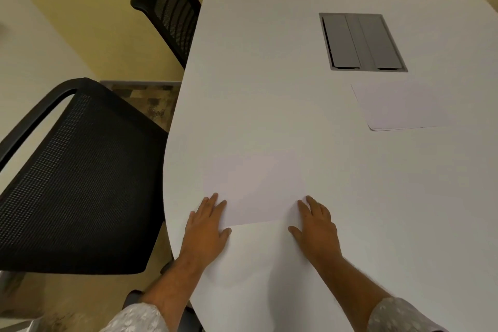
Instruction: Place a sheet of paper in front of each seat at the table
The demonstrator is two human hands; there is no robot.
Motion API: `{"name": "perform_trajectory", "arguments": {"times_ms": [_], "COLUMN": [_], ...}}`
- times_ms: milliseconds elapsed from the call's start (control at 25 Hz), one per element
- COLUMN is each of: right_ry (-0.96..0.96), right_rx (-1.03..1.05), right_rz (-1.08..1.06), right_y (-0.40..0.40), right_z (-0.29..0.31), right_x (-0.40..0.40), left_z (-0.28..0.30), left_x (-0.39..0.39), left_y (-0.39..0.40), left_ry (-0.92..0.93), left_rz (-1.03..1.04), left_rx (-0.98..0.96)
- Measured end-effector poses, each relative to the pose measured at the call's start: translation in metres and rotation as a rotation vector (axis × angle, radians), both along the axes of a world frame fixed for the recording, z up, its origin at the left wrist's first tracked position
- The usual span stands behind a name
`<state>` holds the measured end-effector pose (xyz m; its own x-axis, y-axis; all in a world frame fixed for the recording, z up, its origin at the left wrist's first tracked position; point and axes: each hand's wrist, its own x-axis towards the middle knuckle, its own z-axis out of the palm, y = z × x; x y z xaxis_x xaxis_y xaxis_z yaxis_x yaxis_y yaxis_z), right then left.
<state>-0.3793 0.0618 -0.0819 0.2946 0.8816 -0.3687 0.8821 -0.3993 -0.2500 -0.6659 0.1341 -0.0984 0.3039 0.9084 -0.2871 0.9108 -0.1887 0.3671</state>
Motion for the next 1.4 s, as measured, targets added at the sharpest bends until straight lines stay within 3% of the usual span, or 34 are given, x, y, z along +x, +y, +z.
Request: {"name": "perform_trajectory", "arguments": {"times_ms": [560,880,1040,1400], "right_ry": [0.016,0.087,0.11,0.237], "right_rx": [0.014,0.286,0.377,0.483], "right_rz": [0.013,-0.104,-0.2,-0.391], "right_y": [-0.001,-0.057,-0.114,-0.269], "right_z": [0.009,0.09,0.129,0.167], "right_x": [-0.006,0.009,0.04,0.127], "left_z": [0.007,0.058,0.098,0.164], "left_x": [-0.005,0.018,0.066,0.224], "left_y": [0.024,-0.022,-0.066,-0.21], "left_ry": [-0.026,-0.355,-0.527,-0.562], "left_rz": [0.034,0.034,-0.034,-0.277], "left_rx": [-0.05,0.05,0.069,0.04]}}
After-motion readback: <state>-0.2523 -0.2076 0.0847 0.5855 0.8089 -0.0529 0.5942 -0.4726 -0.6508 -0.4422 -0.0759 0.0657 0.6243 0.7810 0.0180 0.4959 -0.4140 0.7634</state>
